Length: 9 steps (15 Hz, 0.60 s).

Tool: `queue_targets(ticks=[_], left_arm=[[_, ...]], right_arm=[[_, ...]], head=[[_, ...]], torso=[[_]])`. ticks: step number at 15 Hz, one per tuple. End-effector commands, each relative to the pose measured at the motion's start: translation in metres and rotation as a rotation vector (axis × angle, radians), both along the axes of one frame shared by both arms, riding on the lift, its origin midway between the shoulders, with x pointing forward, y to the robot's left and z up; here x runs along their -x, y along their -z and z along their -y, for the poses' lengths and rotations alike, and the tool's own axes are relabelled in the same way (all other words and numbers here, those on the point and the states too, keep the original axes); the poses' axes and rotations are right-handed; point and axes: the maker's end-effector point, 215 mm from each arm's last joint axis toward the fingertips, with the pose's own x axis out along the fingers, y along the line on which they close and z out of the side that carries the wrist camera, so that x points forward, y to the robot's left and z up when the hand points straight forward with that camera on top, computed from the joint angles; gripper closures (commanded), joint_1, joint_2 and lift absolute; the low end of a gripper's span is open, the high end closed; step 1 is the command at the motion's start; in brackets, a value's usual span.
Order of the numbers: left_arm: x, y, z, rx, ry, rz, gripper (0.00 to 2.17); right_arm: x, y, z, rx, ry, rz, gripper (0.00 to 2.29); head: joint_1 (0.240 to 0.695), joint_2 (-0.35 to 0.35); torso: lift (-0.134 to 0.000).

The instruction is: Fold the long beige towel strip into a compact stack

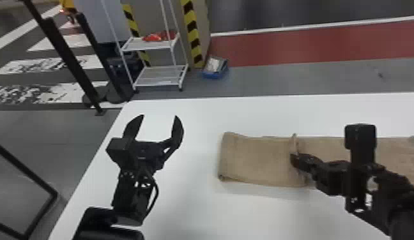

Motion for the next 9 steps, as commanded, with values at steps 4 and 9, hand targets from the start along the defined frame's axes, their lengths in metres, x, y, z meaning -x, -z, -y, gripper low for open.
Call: queue_targets(ticks=[4,9], left_arm=[[0.005,-0.005,-0.001,0.009,-0.002,0.011,0.04],[0.009,-0.005,0.004,0.009,0.008,0.016,0.04]], right_arm=[[0.004,-0.075,0.06,-0.051,0.055,0.053,1.48],[-0.011,-0.062,0.208,-0.03,0.227,-0.021,1.48]], head=[[0.695,0.238],[0.695,0.091]], torso=[[-0.116],[-0.116]])
